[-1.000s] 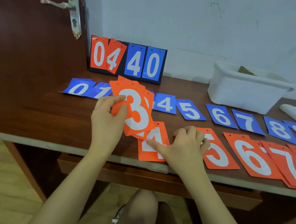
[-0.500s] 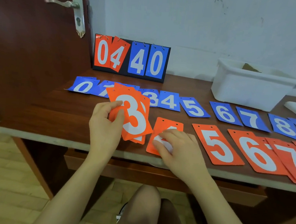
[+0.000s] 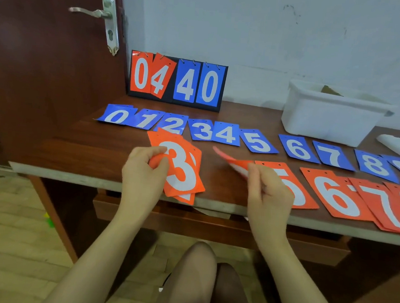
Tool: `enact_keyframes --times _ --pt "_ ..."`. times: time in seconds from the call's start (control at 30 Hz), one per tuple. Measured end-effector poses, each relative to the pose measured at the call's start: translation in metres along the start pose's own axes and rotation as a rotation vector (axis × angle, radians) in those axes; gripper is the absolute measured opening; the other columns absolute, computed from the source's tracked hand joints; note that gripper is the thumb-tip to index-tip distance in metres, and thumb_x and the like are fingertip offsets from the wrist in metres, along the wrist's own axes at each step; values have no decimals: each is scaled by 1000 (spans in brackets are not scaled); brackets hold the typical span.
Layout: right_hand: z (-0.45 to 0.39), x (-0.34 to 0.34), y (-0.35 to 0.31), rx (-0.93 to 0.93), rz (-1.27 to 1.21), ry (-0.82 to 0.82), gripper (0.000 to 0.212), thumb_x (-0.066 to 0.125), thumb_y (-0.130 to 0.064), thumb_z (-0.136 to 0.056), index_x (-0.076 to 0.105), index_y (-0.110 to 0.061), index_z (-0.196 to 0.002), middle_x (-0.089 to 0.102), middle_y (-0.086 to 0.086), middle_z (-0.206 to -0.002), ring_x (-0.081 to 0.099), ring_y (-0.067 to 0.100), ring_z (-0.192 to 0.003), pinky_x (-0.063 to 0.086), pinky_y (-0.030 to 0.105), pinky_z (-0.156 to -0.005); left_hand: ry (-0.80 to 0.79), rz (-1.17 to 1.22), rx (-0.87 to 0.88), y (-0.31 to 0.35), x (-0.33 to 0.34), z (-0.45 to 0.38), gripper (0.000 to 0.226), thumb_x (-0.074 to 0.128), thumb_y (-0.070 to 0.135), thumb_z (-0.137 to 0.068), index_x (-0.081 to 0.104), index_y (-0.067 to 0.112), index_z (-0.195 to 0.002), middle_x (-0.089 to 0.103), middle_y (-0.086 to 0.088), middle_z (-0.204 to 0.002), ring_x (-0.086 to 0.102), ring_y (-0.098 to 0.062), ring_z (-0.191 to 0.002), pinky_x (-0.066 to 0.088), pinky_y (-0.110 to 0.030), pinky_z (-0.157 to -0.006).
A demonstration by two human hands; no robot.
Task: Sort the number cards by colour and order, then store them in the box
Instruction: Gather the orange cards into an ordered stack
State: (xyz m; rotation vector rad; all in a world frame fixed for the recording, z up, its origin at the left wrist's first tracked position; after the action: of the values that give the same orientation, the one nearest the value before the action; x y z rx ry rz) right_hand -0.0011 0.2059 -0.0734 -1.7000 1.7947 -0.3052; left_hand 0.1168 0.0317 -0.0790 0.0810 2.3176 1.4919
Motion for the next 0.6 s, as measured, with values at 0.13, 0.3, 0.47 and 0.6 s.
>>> enact_keyframes --times 0.13,0.3,0.47,0.6 --pt "1 10 -9 -347 103 -151 25 49 -20 -92 71 -7 -90 71 -1 -89 62 3 -85 45 15 -78 -141 177 -60 13 26 16 21 59 22 -88 67 22 -107 63 5 -107 58 -8 -98 48 -34 -91" --pt "4 2 2 -354 52 -497 34 46 -31 -93 73 -11 -94 73 -1 -100 66 12 -97 51 36 -89 -189 212 -72 25 47 19 36 69 24 -80 63 22 -115 60 10 -107 58 -5 -98 47 -32 -91" --pt "-18 -51 35 22 226 -488 57 39 -64 -84 65 -23 -114 64 -10 -119 52 5 -115 36 26 -100 -203 200 -16 35 66 19 46 62 16 -85 51 33 -127 54 9 -122 52 -8 -110 50 -39 -93" --pt "-18 -82 56 56 478 -693 73 38 -73 -74 56 -27 -127 52 -15 -135 41 1 -127 18 27 -114 -201 287 31 49 85 24 48 58 5 -84 50 28 -126 58 2 -121 55 -10 -108 48 -35 -94"
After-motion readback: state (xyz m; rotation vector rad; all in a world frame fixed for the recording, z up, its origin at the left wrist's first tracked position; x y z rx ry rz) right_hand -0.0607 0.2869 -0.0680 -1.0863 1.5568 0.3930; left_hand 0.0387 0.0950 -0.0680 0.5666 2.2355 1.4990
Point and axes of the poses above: each hand's wrist, its own z-axis away from the middle knuckle, its own x-axis out of the palm, y = z × x, the point moved 2 cm from there along -z, towards the middle knuckle
